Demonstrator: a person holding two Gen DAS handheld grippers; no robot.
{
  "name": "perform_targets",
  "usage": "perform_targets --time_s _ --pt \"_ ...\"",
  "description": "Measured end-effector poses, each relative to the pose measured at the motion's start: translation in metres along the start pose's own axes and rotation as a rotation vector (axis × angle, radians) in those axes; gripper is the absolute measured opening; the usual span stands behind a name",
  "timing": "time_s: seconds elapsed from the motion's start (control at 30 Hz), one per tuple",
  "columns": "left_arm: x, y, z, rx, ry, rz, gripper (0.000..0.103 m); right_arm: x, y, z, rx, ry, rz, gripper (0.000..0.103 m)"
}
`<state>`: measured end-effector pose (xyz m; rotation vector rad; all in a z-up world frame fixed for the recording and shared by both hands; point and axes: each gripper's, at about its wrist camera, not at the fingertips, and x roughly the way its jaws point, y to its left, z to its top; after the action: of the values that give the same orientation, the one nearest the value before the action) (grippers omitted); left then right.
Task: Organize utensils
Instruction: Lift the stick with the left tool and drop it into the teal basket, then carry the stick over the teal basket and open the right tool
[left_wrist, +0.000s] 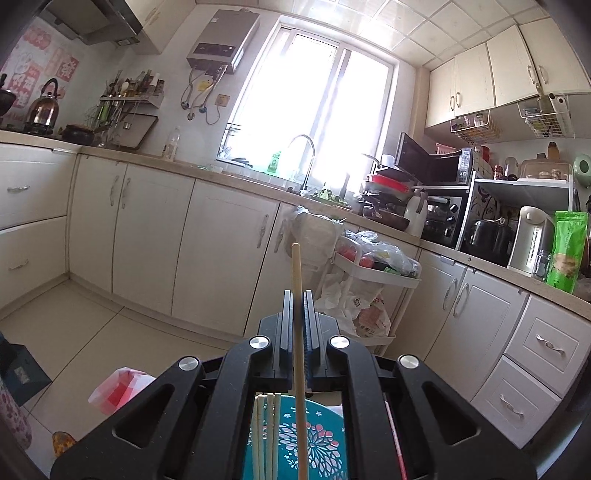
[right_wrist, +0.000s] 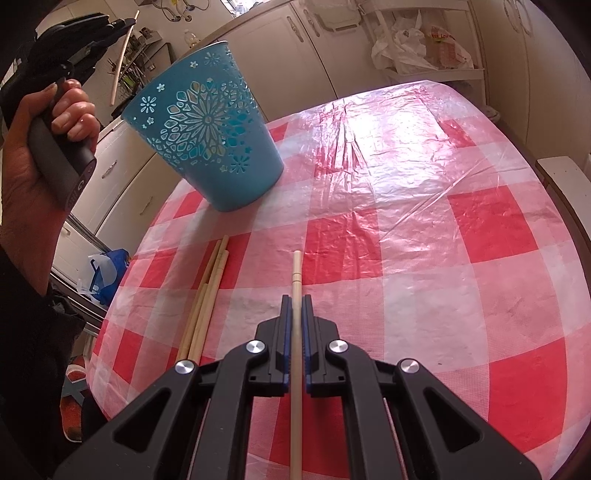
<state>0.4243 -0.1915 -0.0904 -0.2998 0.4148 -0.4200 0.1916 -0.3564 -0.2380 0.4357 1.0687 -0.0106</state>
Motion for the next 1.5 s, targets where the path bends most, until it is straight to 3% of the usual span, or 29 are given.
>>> perform_targets --time_s 0.43,0.7,0.97,1.17,1.23,1.37,1.5 --pt "0.013 -0.002 -0.021 0.066 -0.035 0.115 0.005 0.0 -0.001 0.0 0.004 0.004 0.004 0.006" --pt "0.008 -0.003 -0.035 0.1 0.043 0.121 0.005 0.001 -0.003 0.0 0.018 0.006 0.005 0.006" --pt "-0.018 0.004 -0.042 0.114 0.103 0.113 0.005 -0.004 -0.007 0.0 0.034 -0.019 0.015 0.006" --pt "-0.063 0.023 -0.059 0.085 0.15 0.128 0.005 -0.024 -0.01 -0.003 0.044 -0.116 0.073 0.006" --pt "-0.079 0.032 -0.073 0.075 0.176 0.136 0.01 -0.029 -0.012 -0.003 0.07 -0.132 0.083 0.006" --pt "-0.111 0.049 -0.109 0.054 0.241 0.162 0.028 -0.051 0.001 0.007 0.057 -0.209 0.112 0.006" --pt "-0.128 0.066 -0.137 0.007 0.294 0.186 0.037 -0.073 0.023 0.027 0.019 -0.295 0.147 0.006"
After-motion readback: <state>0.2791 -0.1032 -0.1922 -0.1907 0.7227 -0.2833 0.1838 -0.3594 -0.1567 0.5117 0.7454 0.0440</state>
